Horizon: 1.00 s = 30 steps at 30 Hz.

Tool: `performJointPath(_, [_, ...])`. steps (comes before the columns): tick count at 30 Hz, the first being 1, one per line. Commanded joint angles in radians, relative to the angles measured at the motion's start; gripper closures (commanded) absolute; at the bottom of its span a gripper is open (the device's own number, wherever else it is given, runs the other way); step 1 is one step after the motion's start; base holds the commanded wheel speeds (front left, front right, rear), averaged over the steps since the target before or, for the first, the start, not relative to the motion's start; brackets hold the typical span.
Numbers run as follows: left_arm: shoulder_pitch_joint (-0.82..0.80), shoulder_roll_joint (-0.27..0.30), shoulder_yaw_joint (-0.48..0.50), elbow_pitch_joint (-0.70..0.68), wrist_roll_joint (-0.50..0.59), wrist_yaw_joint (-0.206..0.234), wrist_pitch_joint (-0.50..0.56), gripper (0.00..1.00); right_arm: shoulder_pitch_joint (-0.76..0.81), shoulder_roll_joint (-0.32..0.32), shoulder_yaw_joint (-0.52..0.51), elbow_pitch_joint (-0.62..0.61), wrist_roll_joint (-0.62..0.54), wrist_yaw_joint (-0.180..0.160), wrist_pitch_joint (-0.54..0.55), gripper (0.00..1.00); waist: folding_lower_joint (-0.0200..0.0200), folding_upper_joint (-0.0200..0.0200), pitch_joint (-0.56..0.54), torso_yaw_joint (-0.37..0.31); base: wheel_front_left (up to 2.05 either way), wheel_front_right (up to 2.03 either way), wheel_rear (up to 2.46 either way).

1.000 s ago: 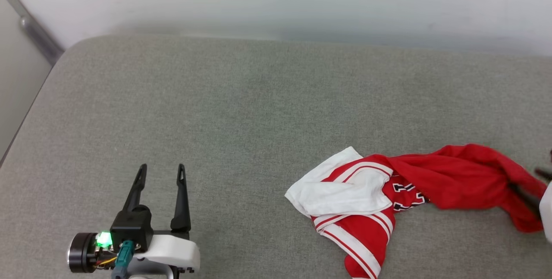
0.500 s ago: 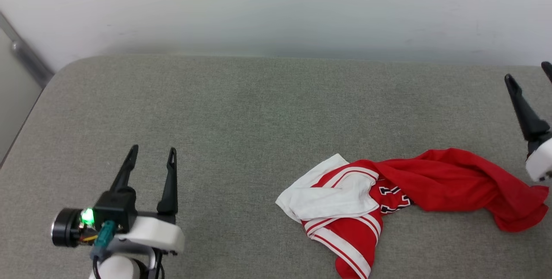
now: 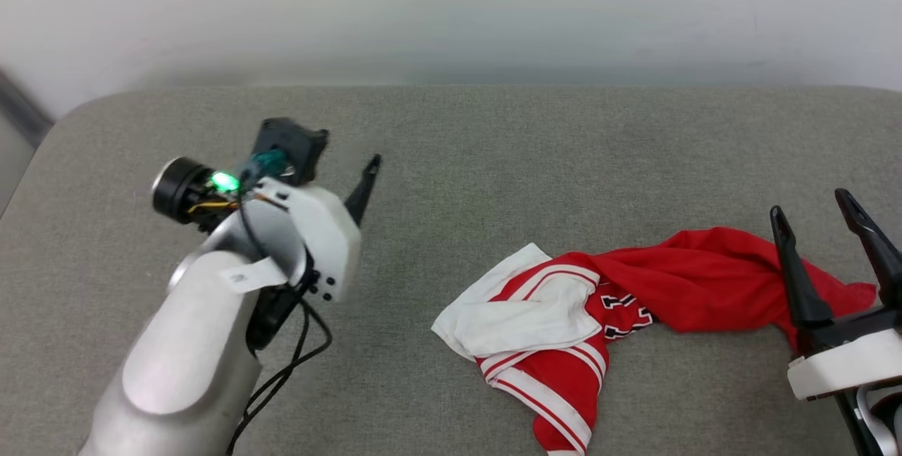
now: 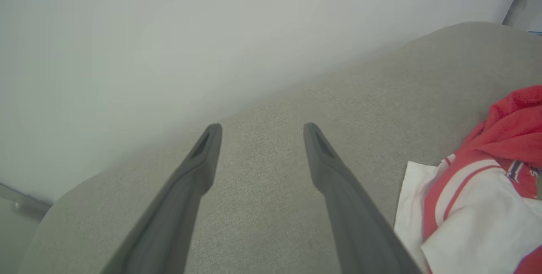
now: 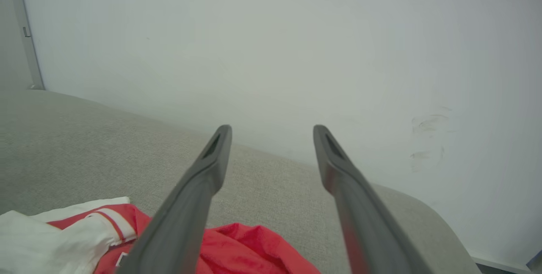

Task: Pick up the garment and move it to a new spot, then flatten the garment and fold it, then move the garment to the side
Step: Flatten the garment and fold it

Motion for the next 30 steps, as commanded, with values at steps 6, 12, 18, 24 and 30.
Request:
performJointPath(6, [-0.205, 0.11, -0.324, 0.017, -0.268, -0.001, 0.309, 0.0, -0.01, 0.018, 0.016, -0.064, -0.025, -0.001, 0.035, 0.0, 0.0001, -0.0001, 0.045, -0.043, 0.0, 0.0, 0.0])
performJointPath(12, [-0.352, 0.159, -0.571, 0.063, -0.438, -0.001, 0.475, 0.0, -0.06, -0.001, 0.052, -0.054, -0.024, -0.001, 0.036, 0.0, 0.0001, -0.0001, 0.086, -0.082, 0.0, 0.0, 0.0])
performJointPath(18, [-0.449, 0.151, -0.785, 0.143, -0.519, -0.001, 0.518, 0.0, -0.112, -0.015, 0.085, -0.027, -0.018, -0.001, 0.021, 0.0, 0.0001, -0.0001, 0.133, -0.125, 0.0, 0.0, 0.0])
performJointPath(24, [-0.488, 0.138, -0.911, 0.242, -0.553, -0.001, 0.488, 0.0, -0.159, -0.017, 0.117, 0.004, -0.017, -0.001, 0.001, 0.0, 0.0001, -0.0001, 0.181, -0.164, 0.0, 0.0, 0.0])
performJointPath(30, [-0.431, 0.132, -0.956, 0.274, -0.56, -0.001, 0.539, 0.0, -0.187, -0.022, 0.132, 0.04, -0.012, -0.001, -0.021, 0.0, 0.0001, -0.0001, 0.21, -0.183, 0.0, 0.0, 0.0])
